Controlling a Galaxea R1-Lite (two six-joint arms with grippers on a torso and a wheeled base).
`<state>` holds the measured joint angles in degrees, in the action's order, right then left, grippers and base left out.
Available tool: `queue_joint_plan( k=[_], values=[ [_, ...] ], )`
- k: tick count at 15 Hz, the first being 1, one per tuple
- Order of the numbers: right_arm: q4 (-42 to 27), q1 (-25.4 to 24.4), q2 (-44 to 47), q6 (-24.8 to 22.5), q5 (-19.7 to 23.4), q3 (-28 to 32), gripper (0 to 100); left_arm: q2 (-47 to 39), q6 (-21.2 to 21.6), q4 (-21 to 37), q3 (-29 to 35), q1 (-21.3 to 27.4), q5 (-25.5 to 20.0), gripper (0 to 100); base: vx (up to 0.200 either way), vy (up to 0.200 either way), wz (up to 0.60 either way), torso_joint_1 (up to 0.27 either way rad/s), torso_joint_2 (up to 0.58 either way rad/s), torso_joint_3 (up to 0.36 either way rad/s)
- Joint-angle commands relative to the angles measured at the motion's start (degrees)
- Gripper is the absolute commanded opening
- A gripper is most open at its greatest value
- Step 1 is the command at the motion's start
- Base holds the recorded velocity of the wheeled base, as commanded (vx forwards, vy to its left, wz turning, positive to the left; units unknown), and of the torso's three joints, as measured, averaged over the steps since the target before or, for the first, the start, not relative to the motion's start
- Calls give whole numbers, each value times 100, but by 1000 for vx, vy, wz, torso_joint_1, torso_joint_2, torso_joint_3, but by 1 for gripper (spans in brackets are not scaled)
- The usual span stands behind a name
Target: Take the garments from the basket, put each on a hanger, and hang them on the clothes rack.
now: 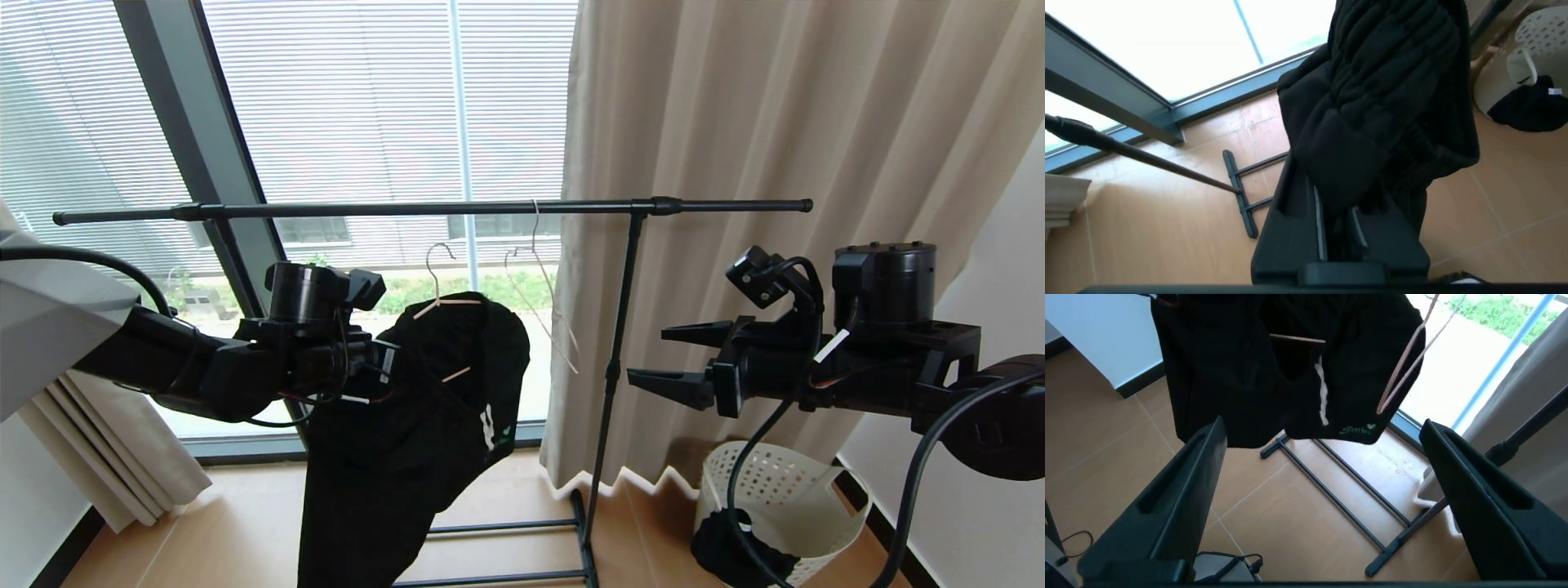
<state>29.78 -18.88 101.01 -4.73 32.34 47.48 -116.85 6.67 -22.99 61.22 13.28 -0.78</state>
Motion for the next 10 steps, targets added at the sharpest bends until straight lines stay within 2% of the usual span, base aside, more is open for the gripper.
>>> queue_joint_plan(
  k=[1,3,10],
  values=[
    [1,-1,6,-2,0,-2,100,-84,-96,-4,294,0,-1,0,0,0,0,0,0,0],
    [1,-1,-2,-2,9,-2,100,-128,-139,-4,593,-36,8,0,0,0,0,0,0,0],
    [1,-1,6,-2,9,7,100,-260,-166,-12,1050,-123,8,0,0,0,0,0,0,0]
  ],
)
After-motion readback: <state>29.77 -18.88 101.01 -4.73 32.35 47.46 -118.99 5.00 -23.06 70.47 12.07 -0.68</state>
